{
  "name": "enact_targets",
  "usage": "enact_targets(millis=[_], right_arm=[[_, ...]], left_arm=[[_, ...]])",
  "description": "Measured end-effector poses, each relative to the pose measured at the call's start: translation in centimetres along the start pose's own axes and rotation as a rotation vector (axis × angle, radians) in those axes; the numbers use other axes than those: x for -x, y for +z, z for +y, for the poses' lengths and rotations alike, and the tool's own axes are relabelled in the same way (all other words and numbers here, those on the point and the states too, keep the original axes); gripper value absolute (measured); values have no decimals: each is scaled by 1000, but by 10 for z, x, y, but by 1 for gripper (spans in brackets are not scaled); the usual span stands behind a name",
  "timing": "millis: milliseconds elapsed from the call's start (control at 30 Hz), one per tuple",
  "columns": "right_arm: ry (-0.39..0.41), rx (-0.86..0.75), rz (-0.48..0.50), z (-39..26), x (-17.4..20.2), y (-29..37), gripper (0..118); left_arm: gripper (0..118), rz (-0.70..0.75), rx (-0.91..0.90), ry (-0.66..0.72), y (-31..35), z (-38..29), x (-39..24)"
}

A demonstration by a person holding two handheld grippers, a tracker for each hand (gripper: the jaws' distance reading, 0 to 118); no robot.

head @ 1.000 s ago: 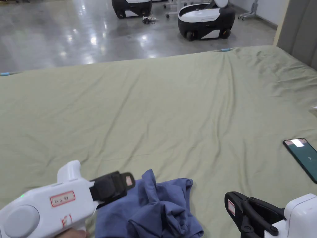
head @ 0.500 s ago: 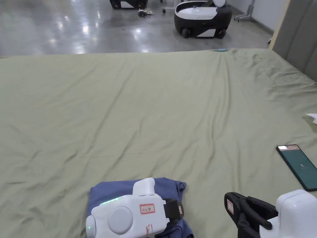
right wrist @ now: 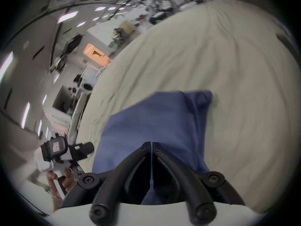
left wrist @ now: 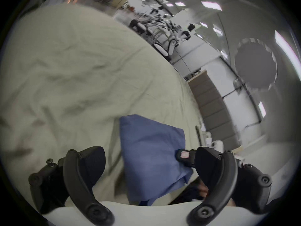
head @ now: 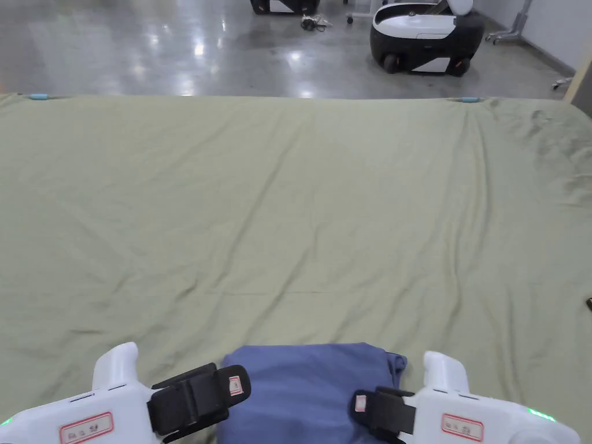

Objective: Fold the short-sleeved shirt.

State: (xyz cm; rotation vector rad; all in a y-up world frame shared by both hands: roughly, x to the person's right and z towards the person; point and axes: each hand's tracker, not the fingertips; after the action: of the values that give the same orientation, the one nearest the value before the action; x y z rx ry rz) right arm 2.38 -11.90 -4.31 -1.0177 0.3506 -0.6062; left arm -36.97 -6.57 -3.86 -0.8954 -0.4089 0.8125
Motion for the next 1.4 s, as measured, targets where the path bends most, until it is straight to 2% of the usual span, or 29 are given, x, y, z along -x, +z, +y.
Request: enact_targets(millis=[33,100,133,200,233,267,300,333,367,400,467,567,667,767,833,933,1100,1200,1233,1300,1333,1400], right_arm=[[-60,-4,17,-2,-9,-1,2],[-115,-48,-44,-2,-16,3,2],[-115,-71,-82,-2,-25,4,2],[-88,-99,-101,3,-21,7,2],[-75,-102,-103,4,-19,6,2],[-64,-95,-104,4,-18,6,2],[-58,-90,-107,5,-17,6,2],[-55,-91,-112,5,-16,6,2],[-54,-96,-112,5,-16,7,2],[-57,-110,-105,5,-9,14,2],[-64,-127,-84,5,-5,18,2],[-30,-149,-89,6,9,21,2],[-18,-174,-73,6,29,25,2],[8,-180,-60,3,50,21,2],[35,-173,-48,-2,64,14,2],[62,-158,-24,-11,91,6,2],[91,-136,-15,-26,121,-7,2],[96,-125,-12,-24,122,-12,2],[100,-123,-11,-25,125,-13,2],[113,-126,-8,-27,130,-12,2],[118,-129,-4,-26,128,-11,2],[126,-140,-10,-28,131,-5,2]], left_arm=[[110,-31,27,54,-3,3,12],[110,-121,95,152,-23,5,35],[110,-148,137,189,-38,4,42],[109,-210,193,231,-68,-4,44],[107,-263,184,213,-75,-5,42],[90,-302,174,195,-79,-2,35],[60,-300,190,198,-86,1,30],[20,-265,196,188,-91,0,20],[17,-153,203,120,-96,-1,13],[17,-29,217,49,-101,-2,11],[17,-152,237,104,-91,6,21],[17,-104,159,27,-54,26,18],[17,-108,95,45,3,62,42],[17,6,22,-25,69,100,73],[17,99,10,-6,111,125,108],[17,295,6,-41,172,160,165],[17,530,-16,-79,251,202,251],[19,539,-8,-52,262,208,278],[25,534,-14,-55,259,199,262],[73,551,-39,-83,254,185,240],[91,595,-76,-84,254,181,236],[95,594,-75,-111,268,190,237]])
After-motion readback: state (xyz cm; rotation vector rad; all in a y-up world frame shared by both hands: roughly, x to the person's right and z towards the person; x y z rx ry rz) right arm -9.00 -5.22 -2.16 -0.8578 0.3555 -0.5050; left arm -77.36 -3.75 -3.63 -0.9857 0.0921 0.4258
